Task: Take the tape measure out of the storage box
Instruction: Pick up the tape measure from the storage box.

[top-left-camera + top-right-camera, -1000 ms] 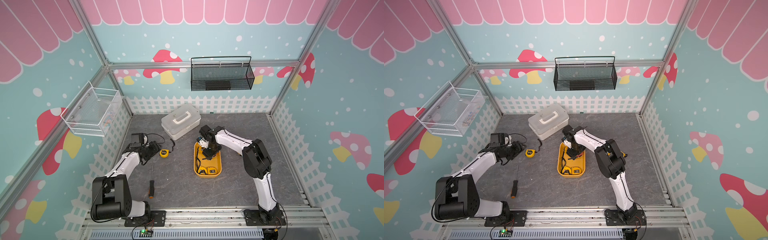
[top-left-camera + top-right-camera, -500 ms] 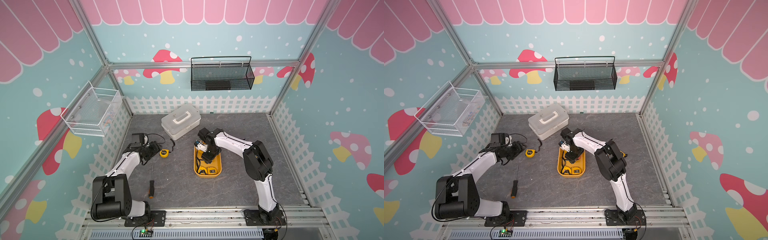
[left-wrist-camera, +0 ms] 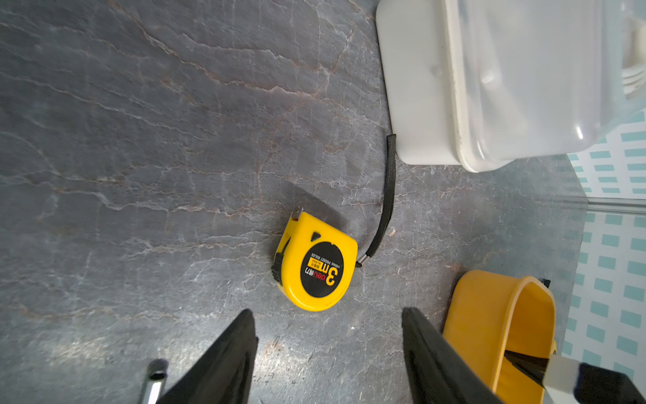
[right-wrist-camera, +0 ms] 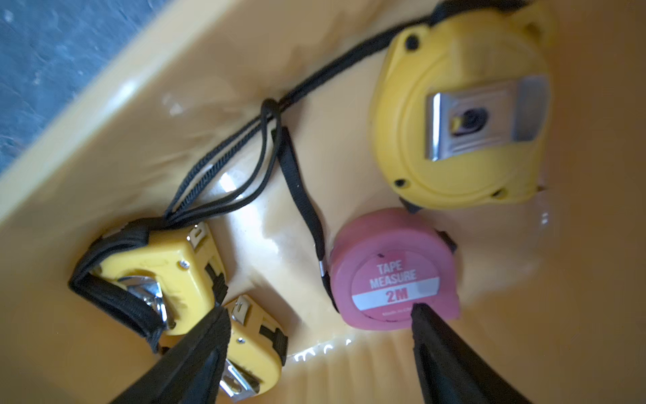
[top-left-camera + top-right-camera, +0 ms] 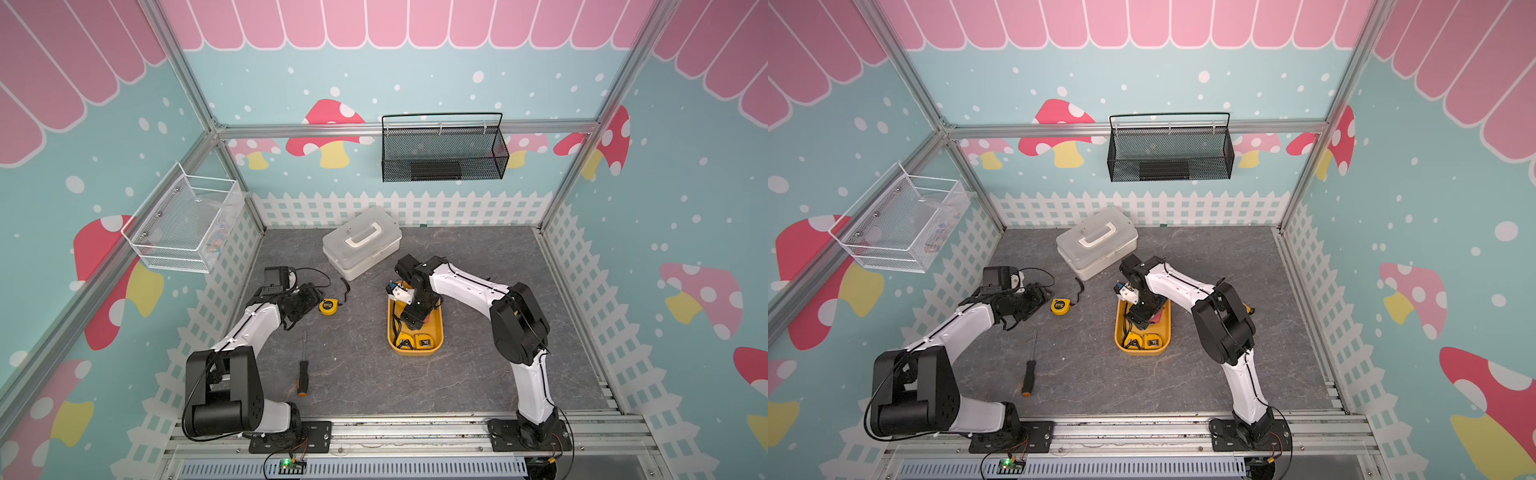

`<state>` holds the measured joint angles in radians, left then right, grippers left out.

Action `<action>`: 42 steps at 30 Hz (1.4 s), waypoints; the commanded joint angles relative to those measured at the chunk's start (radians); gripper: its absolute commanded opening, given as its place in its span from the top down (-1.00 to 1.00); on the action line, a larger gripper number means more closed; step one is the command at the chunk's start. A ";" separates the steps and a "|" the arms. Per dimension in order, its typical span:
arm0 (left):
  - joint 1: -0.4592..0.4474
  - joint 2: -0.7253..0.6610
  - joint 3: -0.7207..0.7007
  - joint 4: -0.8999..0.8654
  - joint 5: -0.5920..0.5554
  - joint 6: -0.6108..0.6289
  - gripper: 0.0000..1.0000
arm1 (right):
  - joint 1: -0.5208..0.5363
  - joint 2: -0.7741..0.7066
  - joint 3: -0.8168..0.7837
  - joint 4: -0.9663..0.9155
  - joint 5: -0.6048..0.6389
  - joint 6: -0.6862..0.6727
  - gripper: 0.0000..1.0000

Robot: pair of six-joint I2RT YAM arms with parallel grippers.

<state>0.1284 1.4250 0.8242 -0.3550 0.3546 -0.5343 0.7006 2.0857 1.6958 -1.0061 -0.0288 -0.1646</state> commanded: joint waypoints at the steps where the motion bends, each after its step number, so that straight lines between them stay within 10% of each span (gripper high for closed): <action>1: -0.008 0.004 -0.014 0.004 -0.008 0.019 -0.35 | 0.004 0.014 0.042 -0.019 0.030 -0.068 -0.65; 29: -0.009 0.015 -0.014 0.005 -0.002 0.013 -0.36 | -0.055 0.161 0.104 -0.049 0.050 -0.197 -0.65; 42: -0.013 0.018 -0.004 0.005 0.006 0.007 -0.37 | -0.064 0.126 0.070 -0.032 0.010 -0.181 -0.21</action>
<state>0.1219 1.4364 0.8223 -0.3550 0.3553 -0.5346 0.6460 2.2269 1.7813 -1.0325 0.0048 -0.3508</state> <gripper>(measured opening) 0.682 0.618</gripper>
